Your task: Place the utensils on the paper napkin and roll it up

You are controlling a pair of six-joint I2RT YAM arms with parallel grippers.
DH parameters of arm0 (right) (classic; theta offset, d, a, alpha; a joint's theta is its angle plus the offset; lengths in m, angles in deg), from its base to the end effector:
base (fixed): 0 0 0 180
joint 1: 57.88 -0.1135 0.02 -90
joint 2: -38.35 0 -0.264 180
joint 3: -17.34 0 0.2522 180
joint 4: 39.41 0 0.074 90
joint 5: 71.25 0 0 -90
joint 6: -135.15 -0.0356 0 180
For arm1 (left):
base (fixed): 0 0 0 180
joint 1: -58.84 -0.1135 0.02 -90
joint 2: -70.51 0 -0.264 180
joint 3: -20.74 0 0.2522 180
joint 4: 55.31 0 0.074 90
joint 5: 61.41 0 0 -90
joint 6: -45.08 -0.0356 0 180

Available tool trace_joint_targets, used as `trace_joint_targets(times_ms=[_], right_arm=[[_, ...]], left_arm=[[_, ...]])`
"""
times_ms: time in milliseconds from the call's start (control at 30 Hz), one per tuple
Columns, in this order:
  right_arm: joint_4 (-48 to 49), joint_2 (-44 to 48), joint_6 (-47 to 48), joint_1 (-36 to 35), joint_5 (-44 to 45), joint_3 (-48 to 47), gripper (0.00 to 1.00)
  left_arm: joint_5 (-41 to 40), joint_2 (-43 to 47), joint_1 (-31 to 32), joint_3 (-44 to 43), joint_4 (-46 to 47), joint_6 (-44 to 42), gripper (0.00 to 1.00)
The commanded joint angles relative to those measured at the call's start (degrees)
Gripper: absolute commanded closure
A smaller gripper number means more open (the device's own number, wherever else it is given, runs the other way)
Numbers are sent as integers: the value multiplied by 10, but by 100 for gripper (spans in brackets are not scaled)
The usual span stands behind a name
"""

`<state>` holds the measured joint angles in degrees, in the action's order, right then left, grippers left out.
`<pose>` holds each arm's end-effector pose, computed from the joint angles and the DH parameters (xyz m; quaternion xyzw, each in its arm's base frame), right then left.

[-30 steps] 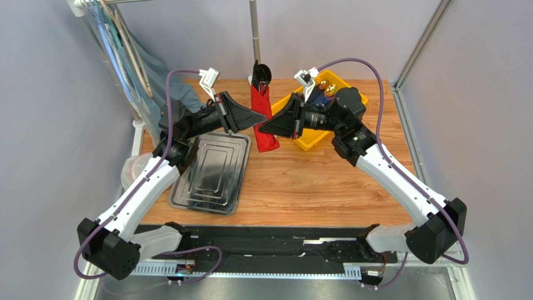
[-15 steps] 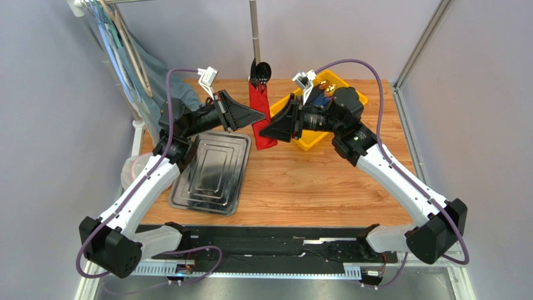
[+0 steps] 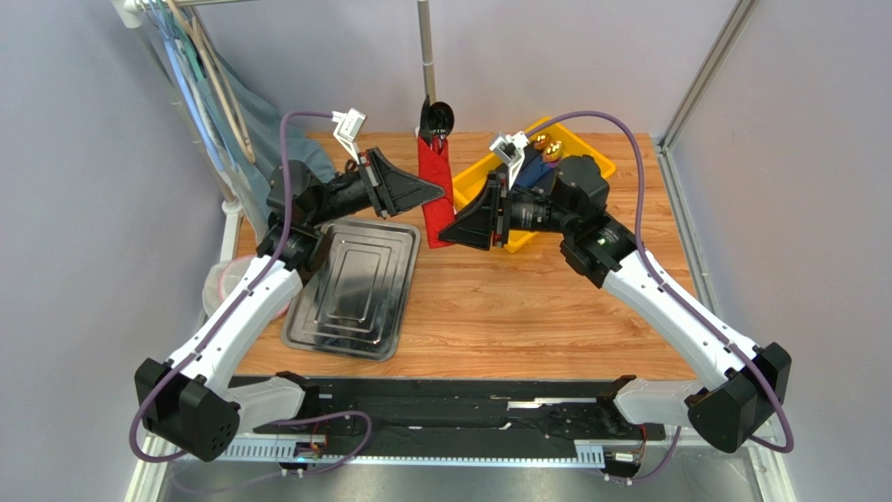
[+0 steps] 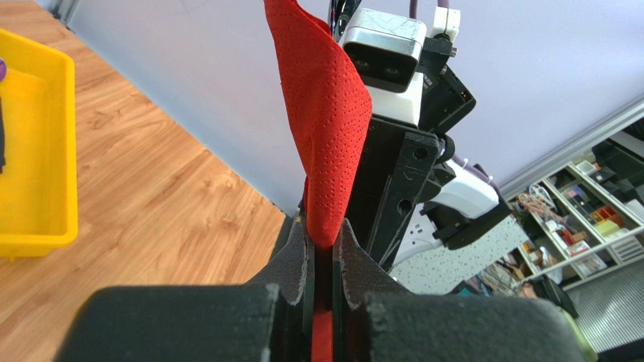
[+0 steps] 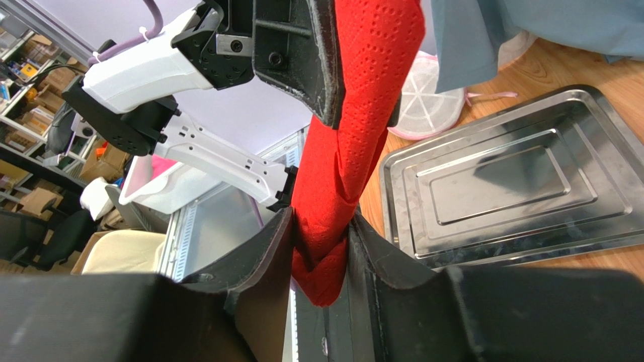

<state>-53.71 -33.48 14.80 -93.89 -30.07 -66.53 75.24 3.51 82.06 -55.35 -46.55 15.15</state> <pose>0.2121 0.1873 0.4131 -0.3185 0.6415 0.5947 0.3651 0.2283 -0.1261 0.4265 0.1327 0.6141 -0.6674 0.3997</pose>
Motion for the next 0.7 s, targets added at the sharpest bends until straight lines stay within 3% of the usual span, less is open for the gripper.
trace_joint_targets(times_ms=[0,100,200,233,300,400,533,667], right_arm=[[-13,15,8,-16,-29,23,68],[-19,17,13,-18,-33,33,66],[-48,17,37,-16,-38,32,55],[-62,19,48,-15,-37,28,46],[-99,20,63,0,-35,12,43],[-127,27,64,29,-44,-10,44],[-151,49,62,59,-47,-31,57],[-151,56,29,79,-58,-45,61]], left_arm=[[-26,0,-12,-42,47,-7,100],[-25,-1,-14,-44,47,-7,100],[-24,-1,-15,-46,47,-7,100],[-23,-2,-15,-47,48,-7,100],[-21,-1,-15,-46,48,-8,100],[-19,0,-15,-39,48,-13,100],[-17,1,-15,-28,54,-14,100],[-17,2,-15,-24,54,-13,100]])
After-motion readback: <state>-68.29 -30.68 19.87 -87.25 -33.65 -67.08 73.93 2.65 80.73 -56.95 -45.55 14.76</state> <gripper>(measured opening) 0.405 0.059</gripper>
